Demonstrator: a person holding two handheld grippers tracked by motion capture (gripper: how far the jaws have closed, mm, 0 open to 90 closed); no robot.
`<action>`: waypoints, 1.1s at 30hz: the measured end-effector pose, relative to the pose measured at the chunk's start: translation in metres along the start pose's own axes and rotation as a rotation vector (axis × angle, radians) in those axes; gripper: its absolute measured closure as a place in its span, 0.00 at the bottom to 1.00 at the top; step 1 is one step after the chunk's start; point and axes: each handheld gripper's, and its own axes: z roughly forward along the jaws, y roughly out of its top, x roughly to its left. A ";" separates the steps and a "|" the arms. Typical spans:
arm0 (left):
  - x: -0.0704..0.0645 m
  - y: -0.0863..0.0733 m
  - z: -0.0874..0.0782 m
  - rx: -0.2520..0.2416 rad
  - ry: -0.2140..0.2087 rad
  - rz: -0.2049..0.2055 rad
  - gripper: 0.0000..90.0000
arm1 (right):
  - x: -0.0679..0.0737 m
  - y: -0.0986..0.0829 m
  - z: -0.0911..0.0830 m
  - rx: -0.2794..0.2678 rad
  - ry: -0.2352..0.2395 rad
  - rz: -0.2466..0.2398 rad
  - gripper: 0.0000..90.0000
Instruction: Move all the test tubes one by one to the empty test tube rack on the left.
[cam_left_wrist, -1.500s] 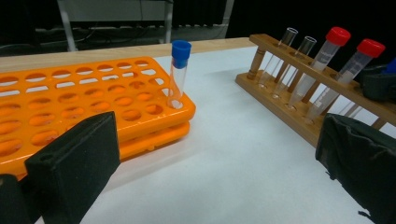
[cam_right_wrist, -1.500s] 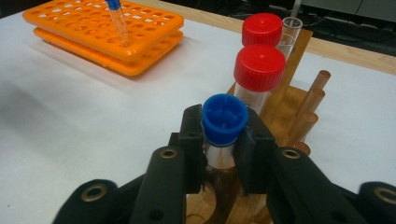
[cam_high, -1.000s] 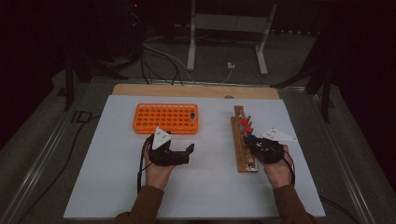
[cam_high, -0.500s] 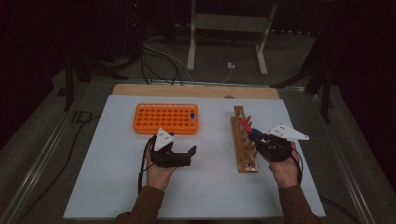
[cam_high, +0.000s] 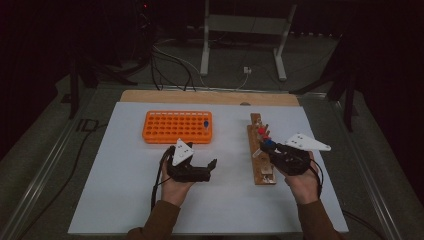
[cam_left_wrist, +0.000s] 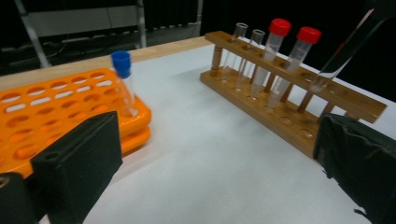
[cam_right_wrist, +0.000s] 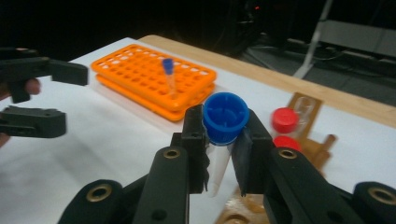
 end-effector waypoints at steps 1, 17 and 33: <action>-0.002 0.001 0.000 -0.001 -0.006 0.007 0.04 | 0.001 -0.001 0.001 0.001 0.014 0.008 0.86; -0.047 0.009 0.024 -0.008 -0.137 0.062 0.18 | 0.018 -0.005 0.018 0.044 0.102 0.032 0.85; -0.068 0.014 0.046 0.018 -0.139 0.165 0.61 | 0.031 -0.008 0.029 0.072 0.155 0.033 0.85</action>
